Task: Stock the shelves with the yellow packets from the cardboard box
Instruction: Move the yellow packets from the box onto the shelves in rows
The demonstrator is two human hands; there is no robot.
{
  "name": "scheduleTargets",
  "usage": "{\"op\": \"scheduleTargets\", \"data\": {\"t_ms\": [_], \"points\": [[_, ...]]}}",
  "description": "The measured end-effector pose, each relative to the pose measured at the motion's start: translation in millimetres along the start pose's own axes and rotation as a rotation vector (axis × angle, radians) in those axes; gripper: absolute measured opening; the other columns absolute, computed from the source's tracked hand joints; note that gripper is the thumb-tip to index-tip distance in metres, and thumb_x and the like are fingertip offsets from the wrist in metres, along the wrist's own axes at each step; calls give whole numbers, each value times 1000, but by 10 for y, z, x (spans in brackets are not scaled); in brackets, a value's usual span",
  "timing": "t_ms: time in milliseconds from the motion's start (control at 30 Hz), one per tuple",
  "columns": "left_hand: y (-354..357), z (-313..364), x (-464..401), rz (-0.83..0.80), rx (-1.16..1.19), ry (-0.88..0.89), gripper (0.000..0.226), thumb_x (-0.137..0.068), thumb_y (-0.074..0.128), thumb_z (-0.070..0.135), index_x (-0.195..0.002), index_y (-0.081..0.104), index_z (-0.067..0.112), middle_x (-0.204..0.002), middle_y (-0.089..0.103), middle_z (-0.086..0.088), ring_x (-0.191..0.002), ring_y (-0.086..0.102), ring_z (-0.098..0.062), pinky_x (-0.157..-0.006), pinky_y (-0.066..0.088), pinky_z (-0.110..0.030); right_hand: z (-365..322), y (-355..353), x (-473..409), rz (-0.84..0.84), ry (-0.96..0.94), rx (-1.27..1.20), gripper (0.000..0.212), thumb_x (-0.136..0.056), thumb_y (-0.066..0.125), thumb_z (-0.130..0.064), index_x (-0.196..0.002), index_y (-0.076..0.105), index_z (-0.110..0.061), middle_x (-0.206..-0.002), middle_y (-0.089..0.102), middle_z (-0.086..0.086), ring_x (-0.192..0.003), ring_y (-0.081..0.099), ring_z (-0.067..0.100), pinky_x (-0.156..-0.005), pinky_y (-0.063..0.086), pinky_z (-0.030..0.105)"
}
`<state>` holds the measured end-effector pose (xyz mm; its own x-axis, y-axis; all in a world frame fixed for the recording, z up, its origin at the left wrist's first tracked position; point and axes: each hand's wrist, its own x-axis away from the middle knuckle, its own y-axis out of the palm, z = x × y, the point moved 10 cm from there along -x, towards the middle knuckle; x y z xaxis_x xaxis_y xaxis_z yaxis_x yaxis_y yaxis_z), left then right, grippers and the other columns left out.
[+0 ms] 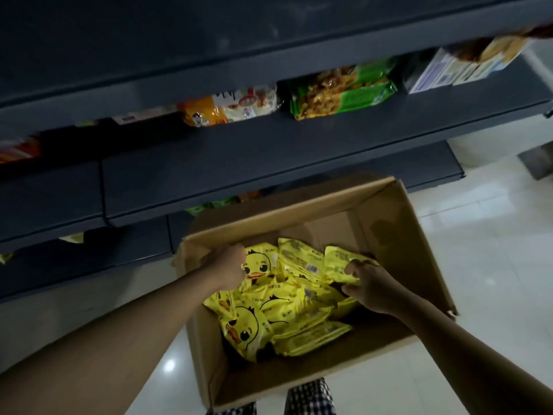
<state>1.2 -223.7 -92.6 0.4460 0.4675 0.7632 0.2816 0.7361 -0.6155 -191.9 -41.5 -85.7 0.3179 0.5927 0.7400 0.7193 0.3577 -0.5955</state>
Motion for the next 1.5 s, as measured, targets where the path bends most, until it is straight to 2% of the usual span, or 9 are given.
{"op": "scheduleTargets", "data": {"t_ms": [367, 533, 700, 800, 900, 1133, 1333, 1433, 1500], "points": [[561, -88, -1104, 71, -25, -97, 51, -89, 60, 16, -136, 40, 15, -141, 43, -6, -131, 41, -27, -104, 40, -43, 705, 437, -981, 33, 53, 123, 50, -87, 63, -18, -132, 43, -9, -131, 50, 17, -114, 54, 29, -89, 48, 33], [866, -176, -1444, 60, -88, -154, 59, -92, 54, 11, -145, 28, 9, -147, 37, -12, -136, 33, -30, -110, 30, -40, 1010, 825, -1268, -34, 150, 355, 79, -81, 67, -28, -143, 18, -20, -150, 10, 16, -135, 23, 37, -106, 34, 43], [966, -90, -1539, 166, -237, -127, 52, -90, 58, 17, -137, 38, 15, -139, 45, -7, -130, 40, -27, -108, 28, -37, 1047, 931, -1421, 61, 115, 487, 90, -71, 74, -28, -136, 13, -18, -135, 17, 12, -128, 23, 32, -106, 32, 44], [950, -23, -1535, 204, -285, -106, 47, -87, 62, 18, -130, 43, 13, -134, 49, -8, -127, 44, -27, -105, 31, -36, 1018, 930, -1502, 125, 114, 554, 86, -71, 75, -26, -135, 18, -17, -135, 23, 12, -127, 28, 30, -102, 36, 45], [916, -28, -1524, 196, -284, -89, 37, -88, 62, 14, -122, 48, 10, -127, 54, -11, -121, 50, -30, -99, 38, -36, 940, 867, -1564, 174, 110, 572, 59, -86, 55, -18, -136, 24, -14, -137, 27, 13, -128, 30, 31, -99, 39, 45], [750, -12, -1364, 186, -210, -89, 39, -91, 53, 9, -128, 48, 18, -119, 62, -13, -112, 58, -34, -84, 47, -36, 1014, 539, -1660, 102, 203, 230, 64, -92, 55, -27, -143, 21, -8, -138, 45, 14, -127, 46, 33, -100, 41, 42], [515, -24, -1254, 229, -75, -107, 32, -93, 52, 16, -125, 49, 19, -122, 60, -14, -113, 57, -37, -81, 48, -39, 855, 567, -1700, -53, 224, -807, 49, -91, 54, -1, -138, 39, -3, -128, 54, 16, -109, 55, 31, -95, 46, 45], [522, -32, -1252, 216, -19, -101, 33, -94, 52, 21, -127, 48, 19, -123, 59, -14, -113, 56, -37, -80, 47, -38, 774, 587, -1795, -1, 209, -514, 45, -94, 50, -6, -138, 39, -4, -136, 49, 17, -115, 52, 27, -100, 41, 39], [565, -62, -1251, 200, 10, -105, 39, -94, 52, 22, -132, 46, 21, -125, 59, -13, -112, 58, -36, -83, 47, -38, 789, 467, -1789, 191, 243, -206, 40, -95, 47, -9, -133, 40, -1, -133, 51, 18, -121, 51, 32, -94, 41, 33]]}}
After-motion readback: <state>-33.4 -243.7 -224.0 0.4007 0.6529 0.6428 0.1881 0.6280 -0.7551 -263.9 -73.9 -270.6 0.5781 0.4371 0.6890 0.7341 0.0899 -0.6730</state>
